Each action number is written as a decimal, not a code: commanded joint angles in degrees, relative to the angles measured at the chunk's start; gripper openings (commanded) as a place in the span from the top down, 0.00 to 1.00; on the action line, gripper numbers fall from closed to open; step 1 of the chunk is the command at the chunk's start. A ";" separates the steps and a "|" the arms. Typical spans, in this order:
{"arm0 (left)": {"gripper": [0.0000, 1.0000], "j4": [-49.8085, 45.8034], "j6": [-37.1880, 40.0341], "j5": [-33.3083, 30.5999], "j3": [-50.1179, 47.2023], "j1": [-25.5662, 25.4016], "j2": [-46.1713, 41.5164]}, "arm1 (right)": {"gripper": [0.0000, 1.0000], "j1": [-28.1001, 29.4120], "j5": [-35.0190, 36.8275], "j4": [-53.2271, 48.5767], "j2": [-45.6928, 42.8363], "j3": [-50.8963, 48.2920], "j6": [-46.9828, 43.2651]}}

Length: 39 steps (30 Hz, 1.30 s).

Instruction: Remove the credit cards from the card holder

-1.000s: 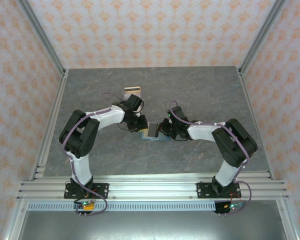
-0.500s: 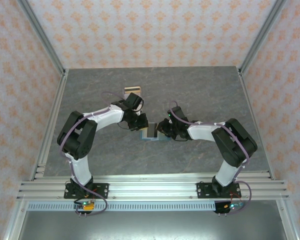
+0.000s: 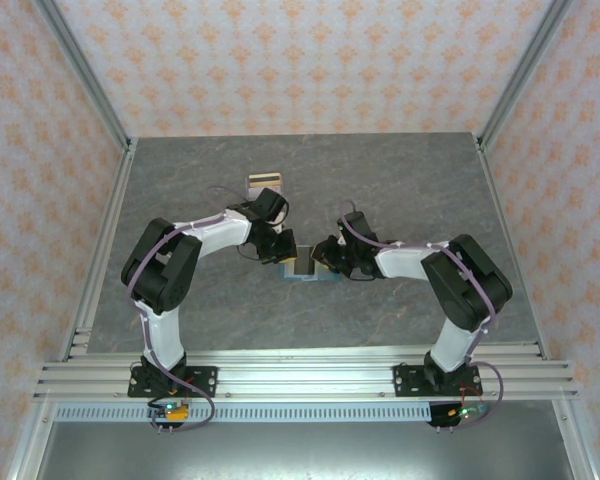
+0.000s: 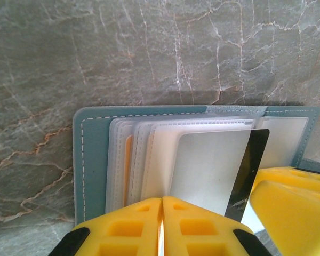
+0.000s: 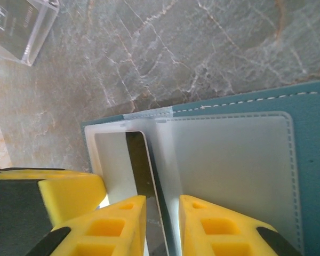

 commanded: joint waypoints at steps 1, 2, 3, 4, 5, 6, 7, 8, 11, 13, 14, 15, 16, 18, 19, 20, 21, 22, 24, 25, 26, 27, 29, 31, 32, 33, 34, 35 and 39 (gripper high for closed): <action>0.90 -2.42 0.30 -4.02 -1.16 -0.40 2.52 | 0.77 -0.12 -1.73 1.00 1.73 1.26 0.11; 0.90 -2.48 0.31 -3.99 -1.17 -0.35 2.50 | 0.77 -0.12 -1.94 1.07 2.03 1.35 -0.02; 0.89 -2.47 0.31 -4.01 -1.20 -0.35 2.54 | 0.77 -0.16 -2.16 1.12 2.15 1.55 -0.04; 0.89 -2.57 0.31 -4.02 -1.16 -0.39 2.60 | 0.78 -0.11 -2.32 1.10 2.34 1.61 -0.12; 0.89 -2.60 0.31 -3.99 -1.15 -0.37 2.71 | 0.79 -0.15 -2.51 1.21 2.51 1.72 -0.25; 0.90 -2.63 0.31 -3.97 -1.26 -0.39 2.71 | 0.80 -0.08 -2.83 1.40 2.60 1.78 -0.37; 0.90 -2.60 0.31 -3.99 -1.29 -0.40 2.72 | 0.80 -0.05 -2.99 1.65 2.65 1.77 -0.37; 0.90 -2.58 0.31 -3.99 -1.29 -0.40 2.72 | 0.81 -0.12 -3.29 2.02 2.78 1.79 -0.44; 0.90 -2.60 0.31 -4.10 -1.41 -0.36 2.81 | 0.81 -0.10 -4.05 2.31 3.29 2.19 -0.54; 0.90 -2.47 0.24 -4.10 -1.59 -0.41 2.81 | 0.81 -0.12 -4.59 2.66 3.91 2.52 -0.57; 0.90 -2.45 0.22 -4.10 -1.66 -0.41 2.85 | 0.82 -0.10 -4.79 2.75 4.16 2.58 -0.49; 0.90 -2.48 0.22 -4.11 -1.65 -0.38 2.79 | 0.83 -0.11 -4.88 2.90 4.33 2.71 -0.48; 0.90 -2.48 0.22 -4.18 -1.68 -0.36 2.81 | 0.85 -0.14 -4.85 3.05 4.36 2.64 -0.36; 0.90 -2.56 0.22 -4.36 -1.71 -0.36 2.59 | 0.90 -0.09 -4.62 3.12 4.18 2.41 -0.30; 0.90 -2.59 0.22 -4.36 -1.71 -0.38 2.56 | 0.92 -0.15 -4.21 3.08 3.85 2.19 -0.28; 0.89 -2.69 0.31 -4.37 -1.60 -0.35 2.46 | 0.95 -0.17 -3.56 2.65 3.29 1.90 -0.45; 0.88 -2.77 0.29 -4.50 -1.58 -0.41 2.36 | 0.97 -0.17 -2.79 1.93 2.74 1.80 -0.79; 0.87 -2.82 0.30 -4.62 -1.59 -0.38 2.19 | 0.99 -0.16 -1.64 0.79 2.04 1.66 -1.26; 0.83 -3.40 0.28 -5.25 -1.40 -0.37 1.84 | 1.00 -0.14 0.76 -1.81 0.26 1.32 -2.59; 0.81 -3.84 0.31 -5.54 -1.28 -0.42 1.85 | 1.00 -0.17 1.79 -2.91 -0.50 1.14 -3.09; 0.79 -4.34 0.31 -5.70 -1.04 -0.31 1.84 | 1.00 -0.17 3.06 -4.32 -1.56 0.88 -3.84; 0.77 -4.49 0.23 -5.77 -0.89 -0.25 2.00 | 1.00 -0.23 4.51 -5.85 -2.62 0.74 -4.60; 0.75 -4.36 0.01 -5.64 -0.88 -0.26 1.84 | 1.00 -0.19 6.93 -8.30 -4.68 0.33 -6.00; 0.73 -3.68 -0.43 -5.20 -0.94 -0.24 1.59 | 1.00 -0.42 8.40 -9.86 -6.57 -0.11 -6.92; 0.71 -3.30 -0.71 -4.90 -0.95 -0.28 1.45 | 1.00 -0.50 8.80 -10.14 -7.59 -0.42 -7.20; 0.69 -2.65 -0.95 -4.19 -0.91 -0.17 1.22 | 1.00 -0.47 8.89 -10.00 -8.41 -0.66 -7.48; 0.67 -1.95 -1.15 -3.43 -0.89 -0.24 0.93 | 1.00 -0.50 8.90 -9.84 -9.20 -0.83 -7.57; 0.65 -1.13 -1.62 -2.44 -0.89 -0.22 0.49 | 1.00 -0.49 8.69 -9.34 -10.05 -1.06 -7.68; 0.52 1.51 -2.96 -0.35 -0.20 -0.04 -4.01 | 1.00 -0.60 7.07 -6.38 -13.24 -1.88 -6.91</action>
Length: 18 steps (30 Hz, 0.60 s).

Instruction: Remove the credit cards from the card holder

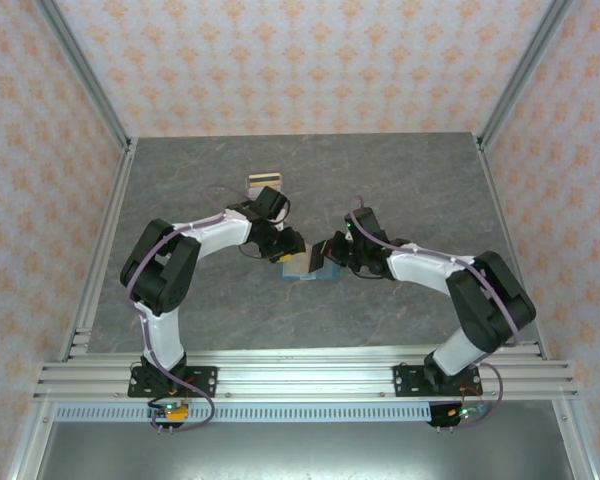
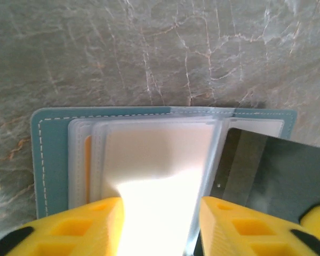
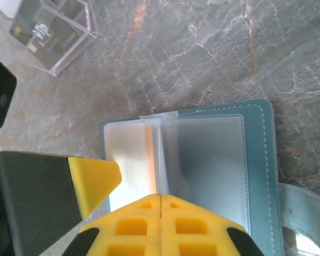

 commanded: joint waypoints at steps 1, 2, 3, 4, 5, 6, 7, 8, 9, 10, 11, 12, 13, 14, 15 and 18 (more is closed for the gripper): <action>0.49 0.09 -1.50 -0.48 -0.44 0.41 -4.18 | 1.00 -0.16 0.53 1.58 -3.68 -0.91 -0.48; 0.45 1.10 -2.11 -0.10 -0.72 0.70 -5.63 | 1.00 -0.27 0.28 2.16 -4.32 -1.07 0.01; 0.41 2.33 -2.85 0.52 -1.27 1.12 -7.27 | 1.00 -0.47 -0.48 3.07 -5.12 -1.06 0.52; 0.38 3.48 -3.56 0.83 -1.87 1.55 -8.61 | 1.00 -0.60 -1.30 4.21 -5.73 -1.22 1.09; 0.33 5.22 -4.47 1.23 -3.09 1.99 -10.21 | 1.00 -0.91 -2.30 5.60 -6.31 -1.44 2.00; 0.29 7.20 -5.47 2.04 -4.29 2.55 -11.64 | 1.00 -1.34 -3.43 7.28 -6.78 -1.74 3.09; 0.26 9.05 -6.39 3.37 -5.33 3.10 -12.73 | 1.00 -1.77 -4.82 9.01 -7.06 -1.99 4.16; 0.22 11.07 -7.59 4.91 -6.51 3.67 -13.87 | 1.00 -2.33 -6.07 10.78 -7.38 -2.14 5.52; 0.20 12.77 -8.44 6.06 -7.41 3.98 -14.68 | 1.00 -2.87 -7.30 12.60 -7.50 -2.38 7.01; 0.17 14.18 -9.25 7.16 -8.22 4.29 -15.59 | 1.00 -3.32 -8.28 14.35 -7.61 -2.60 8.27; 0.15 15.19 -9.93 8.10 -8.73 4.44 -16.27 | 1.00 -3.74 -9.83 16.80 -7.56 -2.78 9.94; 0.12 16.11 -10.48 9.01 -9.02 4.48 -16.84 | 1.00 -4.11 -10.68 18.35 -7.46 -2.80 10.99; 0.11 16.92 -11.04 9.84 -9.23 4.45 -17.26 | 1.00 -4.40 -11.35 19.49 -7.37 -2.71 11.92; 0.11 18.29 -12.01 10.79 -9.61 4.56 -17.62 | 1.00 -4.60 -12.05 20.79 -7.11 -2.58 13.09; 0.10 20.16 -13.28 11.83 -10.05 4.59 -17.84 | 1.00 -4.64 -12.67 22.18 -7.00 -2.52 14.20; 0.11 25.71 -16.44 15.04 -10.83 4.56 -17.95 | 1.00 -4.84 -14.34 26.28 -6.46 -2.52 17.02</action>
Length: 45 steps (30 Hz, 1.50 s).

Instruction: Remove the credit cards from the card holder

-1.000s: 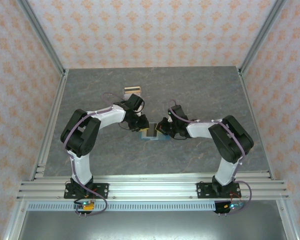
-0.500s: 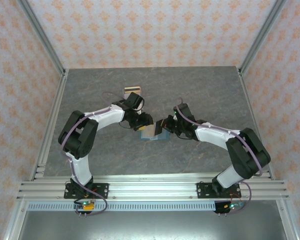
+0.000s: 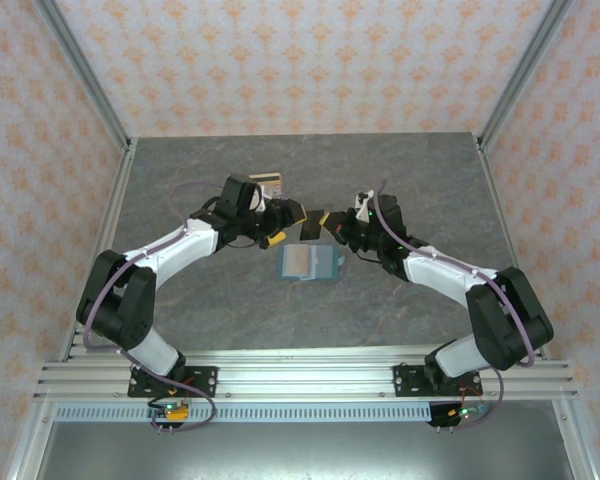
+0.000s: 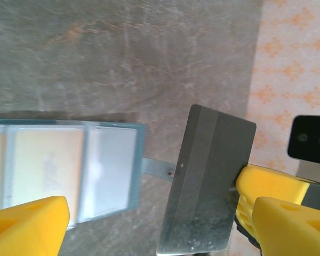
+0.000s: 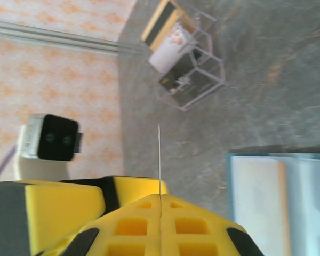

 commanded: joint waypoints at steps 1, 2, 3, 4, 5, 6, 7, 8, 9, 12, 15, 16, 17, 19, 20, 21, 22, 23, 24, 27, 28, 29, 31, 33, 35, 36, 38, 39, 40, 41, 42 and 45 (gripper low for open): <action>0.12 9.45 -4.67 6.12 -1.08 0.00 -1.04 | 1.00 -0.24 -4.13 9.51 0.07 -0.72 5.46; 0.14 10.57 -4.88 6.87 -1.10 0.02 -1.17 | 1.00 -0.30 -4.45 10.50 0.12 -0.88 5.90; 0.17 11.24 -4.97 7.25 -1.04 -0.01 -1.45 | 1.00 -0.32 -4.79 11.46 0.14 -1.16 6.30; 0.20 11.95 -4.97 7.65 -0.99 -0.04 -1.71 | 1.00 -0.42 -5.12 12.11 0.23 -1.43 6.74; 0.24 12.88 -5.20 8.09 -1.00 -0.04 -1.90 | 1.00 -0.58 -5.57 12.90 0.24 -1.78 7.18; 0.29 13.63 -5.36 8.33 -0.92 -0.07 -2.17 | 1.00 -0.74 -5.93 13.58 0.24 -2.09 7.56; 0.32 14.10 -5.45 8.52 -0.86 -0.04 -2.35 | 1.00 -0.89 -6.20 14.24 0.25 -2.41 8.06; 0.37 14.72 -5.67 8.64 -0.84 -0.04 -2.53 | 1.00 -1.02 -6.44 14.67 0.25 -2.65 8.43; 0.41 15.29 -5.92 8.82 -0.84 -0.02 -2.62 | 1.00 -1.05 -6.68 15.46 0.34 -2.84 8.82; 0.55 16.00 -6.25 9.05 -0.53 0.00 -2.63 | 1.00 -1.17 -6.85 15.79 0.23 -3.04 9.07; 0.68 15.84 -5.96 8.88 -0.47 -0.03 -2.63 | 1.00 -1.29 -6.91 15.85 0.33 -3.04 9.11; 0.70 15.55 -5.71 8.79 -0.31 0.04 -2.63 | 1.00 -1.29 -6.88 15.84 0.33 -3.12 9.00; 0.74 14.86 -5.19 8.71 -0.23 0.05 -2.63 | 1.00 -1.27 -6.86 15.76 0.30 -3.13 8.96; 0.80 13.36 -4.10 8.17 0.08 0.00 -2.76 | 1.00 -1.29 -6.72 14.80 0.27 -3.05 8.39; 0.84 12.42 -3.32 7.96 0.26 0.07 -2.80 | 1.00 -1.23 -6.56 13.88 0.14 -2.95 7.92; 0.88 11.24 -2.54 7.61 0.55 0.06 -2.89 | 1.00 -1.29 -6.35 12.07 -0.01 -2.55 6.97; 0.91 10.03 -1.65 7.12 0.81 0.01 -2.97 | 1.00 -1.28 -5.89 10.18 -0.30 -2.10 5.99; 0.94 8.08 -0.27 6.42 1.31 0.01 -3.05 | 0.97 -1.28 -5.36 6.88 -0.68 -1.60 4.43; 0.96 5.86 1.25 5.50 1.83 0.01 -3.15 | 0.91 -1.24 -4.61 2.50 -1.22 -0.48 2.25; 1.00 -1.63 6.67 1.70 3.38 0.00 -3.66 | 0.62 -1.29 -0.75 -12.61 -2.83 3.64 -5.45; 1.00 -4.60 8.81 -0.17 4.06 -0.02 -3.84 | 0.52 -1.22 1.43 -17.89 -3.23 4.96 -7.76; 1.00 -7.96 11.44 -2.19 5.06 -0.06 -4.02 | 0.44 -1.24 3.57 -22.20 -3.74 6.19 -9.96; 1.00 -14.33 16.15 -6.59 7.02 -0.04 -4.21 | 0.35 -1.22 6.49 -28.27 -4.27 7.81 -12.36; 1.00 -19.29 20.69 -10.79 8.91 -0.09 -4.29 | 0.28 -1.25 8.39 -31.88 -4.59 8.59 -13.95; 1.00 -22.58 26.51 -15.90 10.28 -0.17 -4.51 | 0.23 -1.26 10.12 -34.30 -4.92 8.91 -15.56; 1.00 -23.22 29.17 -18.62 10.58 -0.44 -4.71 | 0.21 -1.29 11.00 -35.03 -5.15 8.96 -15.99; 1.00 -23.35 36.06 -27.38 10.62 -1.33 -5.26 | 0.14 -1.28 12.68 -35.81 -5.56 8.74 -16.77; 1.00 -23.41 38.08 -30.66 10.69 -1.35 -5.20 | 0.12 -1.21 13.10 -36.15 -5.63 8.89 -17.03; 1.00 -23.73 40.39 -32.56 11.20 -1.32 -4.70 | 0.11 -1.27 13.16 -36.96 -5.58 9.57 -17.51; 1.00 -24.47 42.77 -33.64 12.37 -1.31 -3.89 | 0.10 -1.29 12.97 -38.32 -5.44 10.55 -18.24; 1.00 -25.02 44.08 -34.81 13.28 -1.26 -3.18 | 0.09 -1.29 12.80 -39.44 -5.41 11.35 -18.79; 1.00 -24.93 49.12 -35.60 15.98 -1.28 -1.15 | 0.03 -1.31 12.86 -40.32 -5.64 12.06 -20.08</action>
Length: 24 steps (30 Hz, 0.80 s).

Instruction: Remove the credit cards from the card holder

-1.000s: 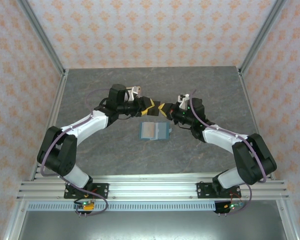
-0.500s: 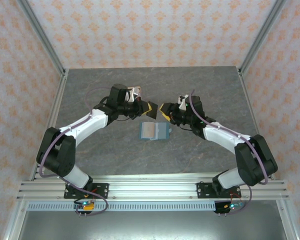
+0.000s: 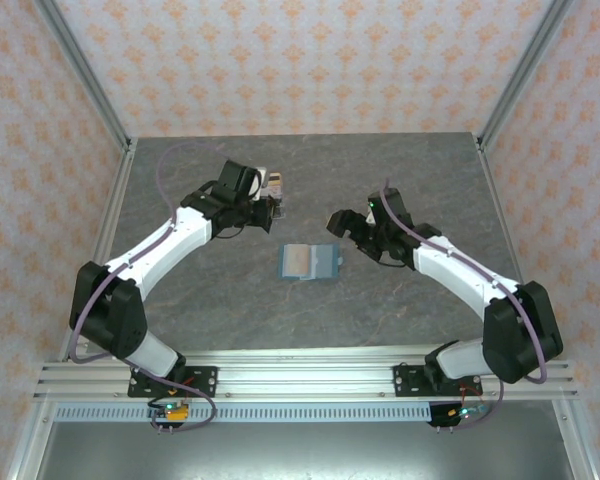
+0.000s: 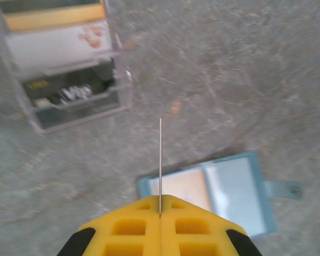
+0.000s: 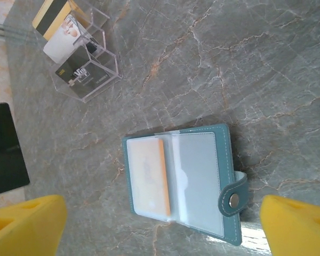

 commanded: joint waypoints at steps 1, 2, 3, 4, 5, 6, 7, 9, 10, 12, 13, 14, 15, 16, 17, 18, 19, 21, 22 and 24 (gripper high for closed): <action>1.00 -2.15 12.00 -6.09 4.44 -0.19 2.32 | 0.01 -0.11 2.03 -3.64 -0.92 2.75 -3.49; 1.00 -1.86 14.26 -5.54 5.24 -0.28 2.81 | 0.00 -0.10 1.82 -4.02 -0.52 3.06 -3.97; 1.00 -1.35 15.84 -5.75 5.80 -0.27 3.14 | 0.00 -0.11 1.52 -4.22 -0.30 3.25 -4.92; 1.00 -0.47 17.54 -6.42 6.30 -0.29 3.49 | 0.01 -0.03 1.23 -4.27 -0.17 3.15 -5.38; 1.00 0.11 19.37 -7.45 6.81 -0.26 3.91 | 0.01 -0.11 1.26 -3.97 -0.12 2.87 -5.74; 1.00 0.03 21.02 -8.24 7.57 -0.26 4.35 | 0.01 -0.09 1.09 -3.54 -0.24 2.65 -6.06; 1.00 -0.10 23.02 -8.78 8.47 -0.17 4.92 | 0.01 -0.11 0.54 -3.05 -0.16 2.38 -6.25; 1.00 -0.46 27.16 -8.82 9.72 -0.15 5.76 | 0.01 -0.29 0.02 -2.99 0.24 2.67 -6.32; 1.00 0.22 29.98 -8.02 9.63 -0.13 5.74 | 0.01 -0.45 -0.44 -2.99 0.51 2.89 -6.24; 1.00 2.96 35.41 -7.48 8.26 -0.21 5.40 | 0.01 -0.63 -0.78 -2.59 0.78 3.21 -6.17; 1.00 3.56 37.06 -8.70 8.44 -0.12 5.75 | 0.01 -0.64 -0.69 -2.34 0.98 3.32 -6.28; 1.00 2.92 38.47 -9.11 9.50 0.12 6.49 | 0.01 -0.77 -0.65 -2.34 1.34 3.51 -6.32; 1.00 1.98 39.57 -8.98 10.73 0.48 7.34 | 0.01 -0.87 -0.64 -2.60 1.89 4.06 -6.40; 1.00 0.75 41.04 -8.99 12.19 0.83 8.44 | 0.01 -0.95 -0.68 -3.05 2.53 4.62 -6.47; 1.00 -0.25 42.57 -9.03 13.57 1.13 9.54 | 0.01 -1.04 -0.62 -3.40 2.98 5.07 -6.56; 1.00 -1.56 44.66 -8.79 14.98 1.47 10.84 | 0.01 -1.15 -0.64 -3.47 3.63 5.27 -6.34; 1.00 -2.27 47.15 -8.03 15.83 1.82 11.72 | 0.01 -1.10 -0.61 -3.33 4.12 5.44 -6.15; 1.00 -3.67 52.39 -4.48 16.70 2.46 13.07 | 0.01 -1.17 -0.72 -3.11 4.94 5.73 -5.95; 1.00 -4.67 54.96 -2.71 17.32 2.79 13.75 | 0.01 -1.18 -0.71 -2.96 5.20 5.89 -6.02; 1.00 -6.93 58.62 -0.42 19.31 3.56 15.44 | 0.01 -1.38 -0.61 -2.58 5.57 6.10 -5.94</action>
